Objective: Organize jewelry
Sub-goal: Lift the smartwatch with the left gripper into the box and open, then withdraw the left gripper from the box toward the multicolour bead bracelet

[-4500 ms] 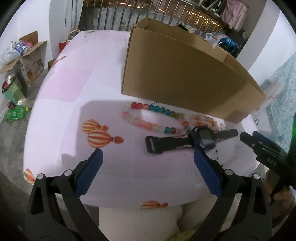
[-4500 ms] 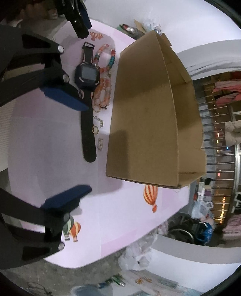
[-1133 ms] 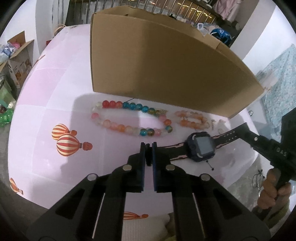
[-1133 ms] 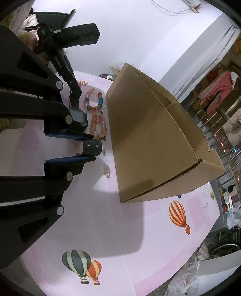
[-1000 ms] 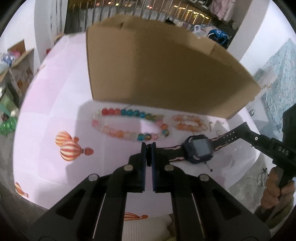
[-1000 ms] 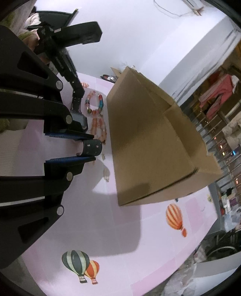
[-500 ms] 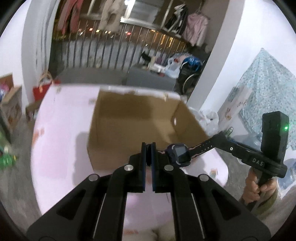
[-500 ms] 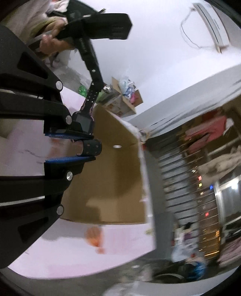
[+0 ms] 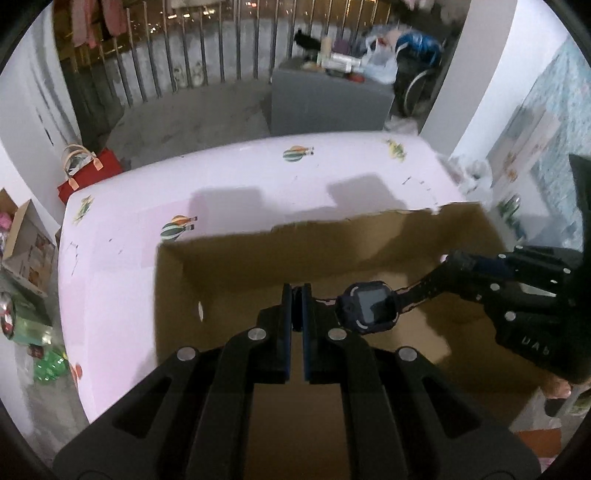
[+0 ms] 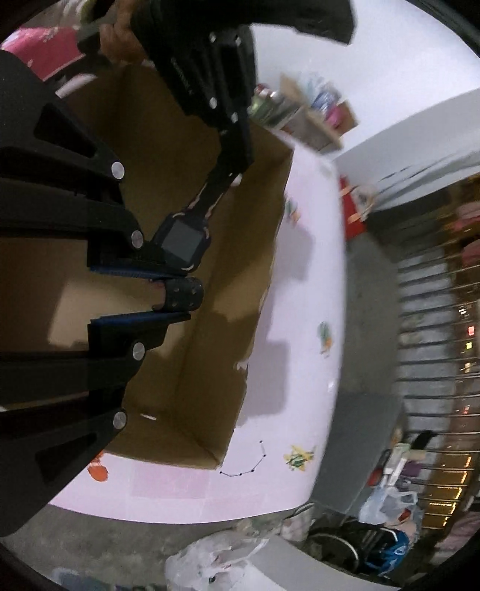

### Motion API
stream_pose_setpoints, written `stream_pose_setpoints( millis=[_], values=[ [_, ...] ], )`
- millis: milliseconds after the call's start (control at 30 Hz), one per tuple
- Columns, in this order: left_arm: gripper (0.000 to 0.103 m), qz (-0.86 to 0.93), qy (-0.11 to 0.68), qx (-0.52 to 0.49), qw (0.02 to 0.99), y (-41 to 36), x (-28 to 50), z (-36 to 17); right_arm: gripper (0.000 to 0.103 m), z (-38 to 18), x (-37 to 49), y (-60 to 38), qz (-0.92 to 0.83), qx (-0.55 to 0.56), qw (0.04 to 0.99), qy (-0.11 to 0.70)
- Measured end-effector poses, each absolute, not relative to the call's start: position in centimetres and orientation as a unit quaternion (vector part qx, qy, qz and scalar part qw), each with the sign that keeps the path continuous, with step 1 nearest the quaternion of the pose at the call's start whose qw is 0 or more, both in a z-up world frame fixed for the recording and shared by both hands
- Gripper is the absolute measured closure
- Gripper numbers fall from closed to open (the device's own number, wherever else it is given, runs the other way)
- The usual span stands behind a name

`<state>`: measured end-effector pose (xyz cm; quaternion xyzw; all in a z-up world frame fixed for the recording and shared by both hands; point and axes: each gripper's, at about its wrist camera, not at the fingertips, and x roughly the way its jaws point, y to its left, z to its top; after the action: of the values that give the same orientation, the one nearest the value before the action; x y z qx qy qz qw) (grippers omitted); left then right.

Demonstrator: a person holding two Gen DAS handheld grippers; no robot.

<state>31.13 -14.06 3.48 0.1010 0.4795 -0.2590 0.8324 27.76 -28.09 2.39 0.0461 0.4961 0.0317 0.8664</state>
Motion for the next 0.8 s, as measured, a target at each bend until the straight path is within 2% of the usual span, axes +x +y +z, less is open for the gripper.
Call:
stream_pose_setpoints(
  millis=[67,167,267,333,467,533,800],
  values=[
    [0.099,-0.259,0.490,0.116,0.824,-15.0,32.4,2.4,0.085,1.7,28.6,-28.2,0.020,0.034,0.858,0.512],
    [0.099,-0.258,0.500,0.134,0.816,-15.9,32.9,1.4,0.072,1.1,28.9,-28.0,-0.001,0.011,0.854,0.520],
    [0.095,-0.259,0.499,0.145,0.814,-16.2,32.4,1.1,0.066,0.5,28.7,-28.1,-0.010,-0.004,0.851,0.525],
    [0.078,-0.264,0.494,0.148,0.815,-16.3,31.9,1.1,0.066,0.6,28.4,-28.1,-0.010,-0.015,0.854,0.520],
    [0.070,-0.272,0.486,0.143,0.818,-17.1,31.9,1.3,0.064,1.4,27.6,-28.2,-0.020,-0.034,0.864,0.502],
    [0.063,-0.277,0.472,0.144,0.824,-17.0,31.3,2.0,0.064,2.0,26.8,-28.3,-0.020,-0.037,0.868,0.495],
    [0.063,-0.282,0.418,0.092,0.859,-12.9,28.7,6.9,0.064,5.2,21.8,-28.6,-0.011,-0.027,0.897,0.441]
  ],
)
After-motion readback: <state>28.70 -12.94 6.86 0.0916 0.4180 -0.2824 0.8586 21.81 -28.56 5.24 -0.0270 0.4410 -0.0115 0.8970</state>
